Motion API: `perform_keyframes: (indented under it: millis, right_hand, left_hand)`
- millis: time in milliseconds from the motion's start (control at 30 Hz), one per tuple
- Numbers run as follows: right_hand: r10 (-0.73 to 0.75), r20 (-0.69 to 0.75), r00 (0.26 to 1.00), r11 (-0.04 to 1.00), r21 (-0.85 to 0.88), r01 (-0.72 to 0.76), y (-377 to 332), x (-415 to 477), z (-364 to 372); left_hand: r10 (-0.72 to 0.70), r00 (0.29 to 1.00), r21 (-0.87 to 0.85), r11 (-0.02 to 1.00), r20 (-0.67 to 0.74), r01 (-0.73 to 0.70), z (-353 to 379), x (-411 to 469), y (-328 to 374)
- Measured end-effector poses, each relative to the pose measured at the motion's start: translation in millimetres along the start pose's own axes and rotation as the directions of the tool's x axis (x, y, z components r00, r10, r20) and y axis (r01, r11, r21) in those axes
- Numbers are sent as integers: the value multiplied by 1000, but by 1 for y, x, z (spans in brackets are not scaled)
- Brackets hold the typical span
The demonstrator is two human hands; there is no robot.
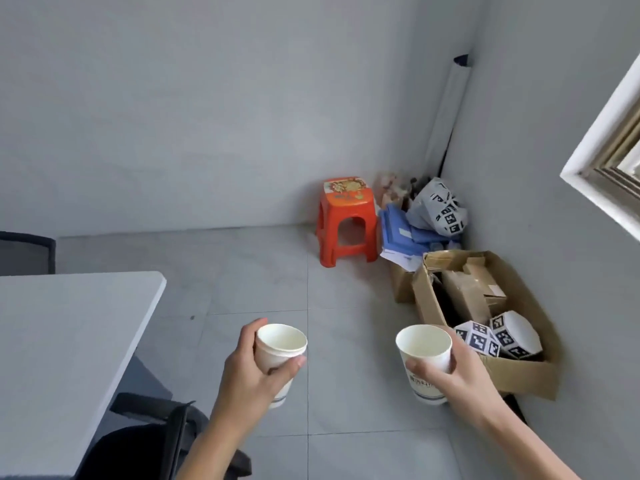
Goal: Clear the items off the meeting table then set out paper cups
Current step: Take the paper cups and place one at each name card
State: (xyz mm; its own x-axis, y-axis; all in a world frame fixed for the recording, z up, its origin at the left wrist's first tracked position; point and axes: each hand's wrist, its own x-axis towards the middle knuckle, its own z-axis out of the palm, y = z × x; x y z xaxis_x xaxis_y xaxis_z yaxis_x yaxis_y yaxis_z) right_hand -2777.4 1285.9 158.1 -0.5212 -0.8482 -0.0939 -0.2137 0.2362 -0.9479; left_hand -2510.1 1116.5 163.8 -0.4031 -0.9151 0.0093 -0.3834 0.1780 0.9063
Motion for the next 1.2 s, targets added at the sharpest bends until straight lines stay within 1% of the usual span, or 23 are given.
perform_keyframes:
  millis: [133,267,400,500,600,667,733,833,933,1033,1200]
  right_hand:
    - [-10,28,1000,999,-30,11,-4,76,7]
    - [-17,126,992,999,-35,22,-1,170,17]
    - [-56,254,966,997,-36,67,-9,270,37]
    - [-84,393,916,993,-43,110,-27,338,65]
    - [-109,552,826,987,-41,158,-49,392,106]
    - [-133,646,751,980,-30,198,-66,415,140]
    - [-148,719,679,974,-11,225,-81,432,178]
    - [-154,811,564,968,10,249,-101,445,239]
    - [-158,871,465,961,28,274,-119,445,301]
    - [-164,901,402,956,45,290,-141,445,356]
    - [-190,930,315,935,73,347,-187,456,443]
  left_hand:
    - [-10,998,15,1000,-64,11,-3,55,1]
    - [-85,979,5,996,-187,87,-7,101,-18]
    - [-176,924,-14,983,-339,183,-9,147,-22]
    - [-222,876,-33,973,-428,230,-14,176,-18]
    - [-297,784,-90,951,-545,297,-21,185,-16]
    - [-341,687,-133,932,-641,338,-26,179,-18]
    - [-389,574,-183,905,-720,384,-36,170,-24]
    - [-445,437,-254,867,-782,429,-56,155,-39]
    - [-464,320,-312,849,-826,426,-86,146,-60]
    - [-461,262,-326,842,-848,429,-123,152,-81]
    - [-422,222,-300,852,-879,429,-203,178,-106]
